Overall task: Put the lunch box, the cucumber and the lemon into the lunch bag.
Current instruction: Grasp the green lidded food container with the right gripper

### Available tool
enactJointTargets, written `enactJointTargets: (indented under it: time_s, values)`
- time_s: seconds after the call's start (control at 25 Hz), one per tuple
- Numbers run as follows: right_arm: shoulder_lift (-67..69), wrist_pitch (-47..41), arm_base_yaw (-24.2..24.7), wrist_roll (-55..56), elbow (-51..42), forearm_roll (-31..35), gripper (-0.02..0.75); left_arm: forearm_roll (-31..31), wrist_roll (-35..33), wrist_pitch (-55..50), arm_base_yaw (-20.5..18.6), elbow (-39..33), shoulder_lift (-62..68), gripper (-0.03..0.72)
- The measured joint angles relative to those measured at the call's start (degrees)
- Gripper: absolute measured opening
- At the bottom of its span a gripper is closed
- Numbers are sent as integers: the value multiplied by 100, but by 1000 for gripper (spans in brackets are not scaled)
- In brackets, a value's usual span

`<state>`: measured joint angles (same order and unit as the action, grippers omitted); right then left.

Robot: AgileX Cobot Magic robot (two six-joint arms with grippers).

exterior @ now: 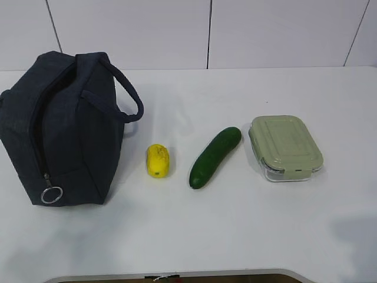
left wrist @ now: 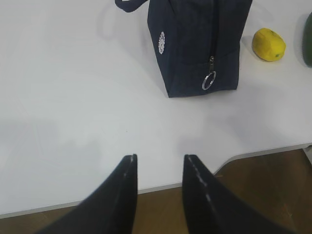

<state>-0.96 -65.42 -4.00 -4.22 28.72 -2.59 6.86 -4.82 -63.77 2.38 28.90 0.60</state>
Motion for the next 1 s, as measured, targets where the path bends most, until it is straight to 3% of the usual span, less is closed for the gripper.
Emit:
enactJointTargets:
  time_s: [1.0]
  values:
    - [0,13,0,0,0,-175,477,0,0,0,0,0,0,222]
